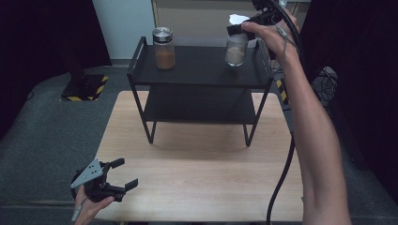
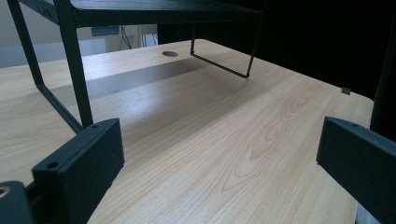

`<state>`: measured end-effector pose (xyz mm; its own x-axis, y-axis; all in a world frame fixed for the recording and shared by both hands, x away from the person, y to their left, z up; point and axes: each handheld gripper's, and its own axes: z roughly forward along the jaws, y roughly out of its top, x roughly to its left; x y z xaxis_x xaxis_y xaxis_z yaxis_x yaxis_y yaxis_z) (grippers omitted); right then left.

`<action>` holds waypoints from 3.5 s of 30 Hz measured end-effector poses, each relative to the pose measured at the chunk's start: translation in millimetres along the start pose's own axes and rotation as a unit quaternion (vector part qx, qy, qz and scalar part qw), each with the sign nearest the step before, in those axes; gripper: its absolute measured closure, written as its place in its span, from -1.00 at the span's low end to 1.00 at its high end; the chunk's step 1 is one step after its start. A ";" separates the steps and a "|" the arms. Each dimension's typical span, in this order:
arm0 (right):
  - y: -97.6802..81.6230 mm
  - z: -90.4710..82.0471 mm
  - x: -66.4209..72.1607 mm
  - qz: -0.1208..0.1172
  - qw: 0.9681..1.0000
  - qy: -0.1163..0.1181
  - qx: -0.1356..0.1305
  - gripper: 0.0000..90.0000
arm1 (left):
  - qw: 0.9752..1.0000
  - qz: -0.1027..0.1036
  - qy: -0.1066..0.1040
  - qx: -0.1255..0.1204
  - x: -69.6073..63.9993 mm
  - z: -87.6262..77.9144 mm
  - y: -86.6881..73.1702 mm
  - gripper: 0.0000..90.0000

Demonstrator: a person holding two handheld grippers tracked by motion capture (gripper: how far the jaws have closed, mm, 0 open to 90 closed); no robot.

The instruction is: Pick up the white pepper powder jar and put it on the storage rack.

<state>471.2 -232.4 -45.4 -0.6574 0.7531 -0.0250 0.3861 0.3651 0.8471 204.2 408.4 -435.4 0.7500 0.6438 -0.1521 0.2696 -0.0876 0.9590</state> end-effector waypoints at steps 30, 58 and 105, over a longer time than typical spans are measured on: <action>-40.3 -47.5 -13.2 0.027 0.993 0.012 -0.114 -0.89 | 1.000 0.004 -0.003 -0.003 -0.7 -1.4 0.9 -1.00; -148.6 -105.7 11.9 -0.053 0.978 0.073 -0.188 -0.91 | 1.000 -0.004 -0.002 -0.007 0.4 1.4 0.7 -1.00; -420.7 -90.7 80.0 -0.003 0.988 0.037 -0.152 -0.93 | 1.000 0.007 0.004 -0.008 -4.9 -2.3 -1.1 -0.99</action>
<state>197.5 -375.5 -355.6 -0.7096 0.7046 -0.0011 0.1773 0.1801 0.9675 198.9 407.0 -435.2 0.7492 0.6480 -0.1367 0.2497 -0.0852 0.9646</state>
